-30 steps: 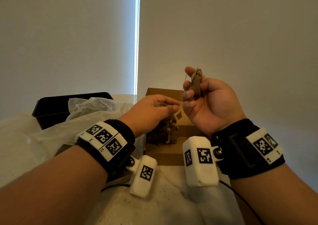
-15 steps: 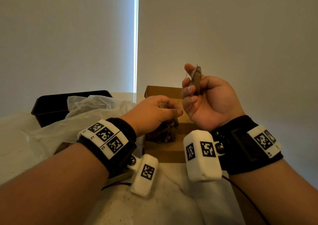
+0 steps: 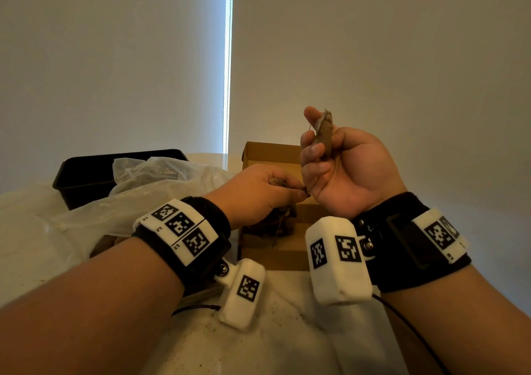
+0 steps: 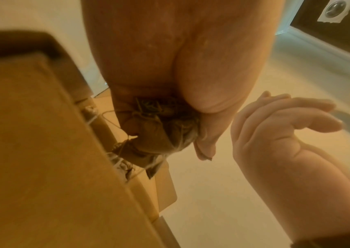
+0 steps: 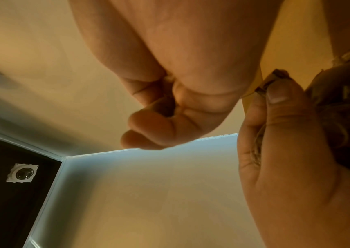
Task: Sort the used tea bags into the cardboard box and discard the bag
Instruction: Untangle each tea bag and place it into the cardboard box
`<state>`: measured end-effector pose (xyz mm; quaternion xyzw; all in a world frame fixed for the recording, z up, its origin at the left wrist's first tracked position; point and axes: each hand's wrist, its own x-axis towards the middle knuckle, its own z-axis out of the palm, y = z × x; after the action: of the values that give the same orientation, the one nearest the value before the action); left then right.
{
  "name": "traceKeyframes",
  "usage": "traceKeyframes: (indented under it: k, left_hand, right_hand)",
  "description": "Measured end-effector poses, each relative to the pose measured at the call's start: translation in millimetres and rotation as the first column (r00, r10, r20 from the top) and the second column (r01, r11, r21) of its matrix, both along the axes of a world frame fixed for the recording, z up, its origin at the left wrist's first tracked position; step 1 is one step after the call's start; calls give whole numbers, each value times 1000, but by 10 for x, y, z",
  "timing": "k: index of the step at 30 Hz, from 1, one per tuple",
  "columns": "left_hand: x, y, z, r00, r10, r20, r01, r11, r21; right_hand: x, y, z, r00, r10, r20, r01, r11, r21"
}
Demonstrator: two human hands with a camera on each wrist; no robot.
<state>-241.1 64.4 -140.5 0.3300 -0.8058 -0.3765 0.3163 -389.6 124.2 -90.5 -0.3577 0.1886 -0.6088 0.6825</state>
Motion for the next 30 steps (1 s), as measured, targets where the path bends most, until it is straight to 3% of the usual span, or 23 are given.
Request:
traceKeyframes:
  k: [5,9,11,15,20,30]
  left_hand:
    - [20,-11,11,1000,19,-24,-20,1000,-12]
    - [62,-26,41,996,47,-72,-48,999,-19]
    - [65,-34,58,992,74,-104,-75,997,-12]
    - [60,-57,64,979,121,-167,-120,993,16]
    - [74,-118,45,953,187,-236,-170,981,94]
    - [117,-85,82,964,177,-200,-143,974,174]
  right_hand:
    - [-47,-24,2,995,-92,-38,93,995,24]
    - [-97,-113,-76,914,-322,-245,351,933,83]
    - [-89,-156,-131,857,-365,-365,417,906,71]
    - [-81,-167,-185,790,-324,-520,410,910,57]
    - [-111,-187,-244,558,-350,-752,461,885,-69]
    - [-27,-58,-238,415,-387,-824,389,893,-224]
